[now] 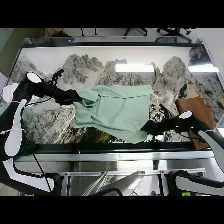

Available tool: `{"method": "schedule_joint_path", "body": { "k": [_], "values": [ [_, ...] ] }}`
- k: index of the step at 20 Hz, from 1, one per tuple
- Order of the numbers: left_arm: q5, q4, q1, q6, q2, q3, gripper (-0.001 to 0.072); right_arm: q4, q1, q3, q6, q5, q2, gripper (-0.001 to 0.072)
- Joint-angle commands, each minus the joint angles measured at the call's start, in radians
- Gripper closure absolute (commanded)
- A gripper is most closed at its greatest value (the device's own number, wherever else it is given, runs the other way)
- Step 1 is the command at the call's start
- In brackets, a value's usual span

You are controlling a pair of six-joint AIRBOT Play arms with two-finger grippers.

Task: Fold the shirts.

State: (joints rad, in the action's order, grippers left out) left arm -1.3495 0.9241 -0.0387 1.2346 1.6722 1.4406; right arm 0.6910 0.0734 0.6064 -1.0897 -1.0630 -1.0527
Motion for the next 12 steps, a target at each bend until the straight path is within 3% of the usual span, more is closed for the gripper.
{"method": "schedule_joint_path", "body": {
  "k": [1, 2, 4, 6, 8, 12],
  "values": [
    [-0.005, -0.001, 0.002, 0.028, 0.001, 0.005, 0.0013, -0.044, -0.112, -0.021, 0.033, 0.075, -0.056, 0.0474],
    [0.001, -0.005, 0.005, 0.036, 0.002, -0.001, 0.0013, -0.053, -0.125, -0.021, 0.04, 0.075, -0.053, 0.0607],
    [0.02, -0.007, 0.025, 0.054, 0.001, -0.001, 0.0014, -0.059, -0.127, -0.02, 0.042, 0.075, -0.041, 0.061],
    [0.026, -0.002, 0.047, 0.058, 0.0, 0.0, 0.0016, -0.06, -0.127, -0.02, 0.042, 0.076, -0.026, 0.0692],
    [0.003, 0.012, 0.061, 0.058, 0.0, 0.024, 0.0161, -0.06, -0.127, -0.02, 0.042, 0.076, -0.019, 0.0692],
    [-0.076, 0.121, 0.061, 0.121, 0.0, 0.127, 0.0173, -0.06, -0.127, -0.02, 0.044, 0.076, -0.019, 0.0692]
  ]
}}
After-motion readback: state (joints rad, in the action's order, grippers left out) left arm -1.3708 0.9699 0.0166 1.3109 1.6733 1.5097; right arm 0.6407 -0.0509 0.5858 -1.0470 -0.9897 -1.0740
